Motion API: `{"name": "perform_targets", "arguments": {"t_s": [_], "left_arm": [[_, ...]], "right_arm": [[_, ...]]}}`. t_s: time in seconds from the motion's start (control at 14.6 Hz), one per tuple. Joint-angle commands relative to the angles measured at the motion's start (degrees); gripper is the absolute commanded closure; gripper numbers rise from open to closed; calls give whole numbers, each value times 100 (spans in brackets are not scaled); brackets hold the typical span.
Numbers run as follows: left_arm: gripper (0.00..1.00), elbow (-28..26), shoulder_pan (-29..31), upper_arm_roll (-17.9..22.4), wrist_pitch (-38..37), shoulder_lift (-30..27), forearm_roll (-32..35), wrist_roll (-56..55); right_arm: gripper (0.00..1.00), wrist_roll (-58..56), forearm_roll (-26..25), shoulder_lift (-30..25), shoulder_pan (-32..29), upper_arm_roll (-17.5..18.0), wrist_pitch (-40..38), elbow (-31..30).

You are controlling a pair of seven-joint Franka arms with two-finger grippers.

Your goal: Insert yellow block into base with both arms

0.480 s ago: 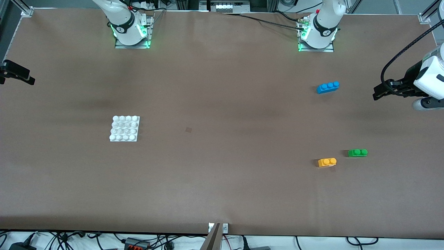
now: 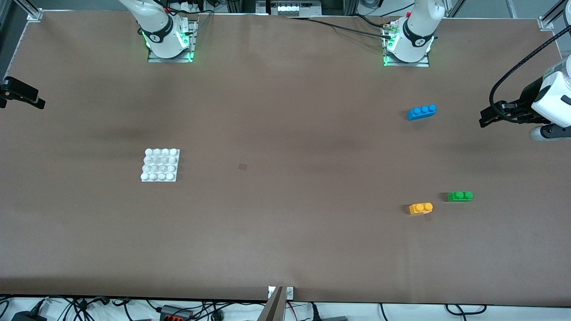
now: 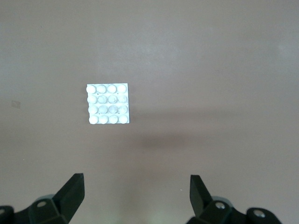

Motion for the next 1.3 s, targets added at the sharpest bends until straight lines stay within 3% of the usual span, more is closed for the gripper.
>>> {"name": "perform_targets", "arguments": {"t_s": [0.0,0.55,0.75,0.89,1.03,1.23], "left_arm": [[0,142,-5,-4,-129,28,-165,139],[0,116,-58,-40,-216,81,-165,148],[0,107,-67,-118,-217,178,-165,148],[0,98,-67,-145,-42,571,-244,139],[0,46,-171,-250,589,923,-464,34],[0,45,-181,-286,1389,1582,-455,42]], "right_arm": [[0,-20,-23,-77,51,31,-64,-9],[0,24,-23,54,51,23,-195,-61],[0,33,81,685,183,32,-416,-97],[0,50,91,1134,323,40,57,-96],[0,531,91,1591,429,40,357,-105],[0,674,91,1672,420,40,1040,-455]]}}
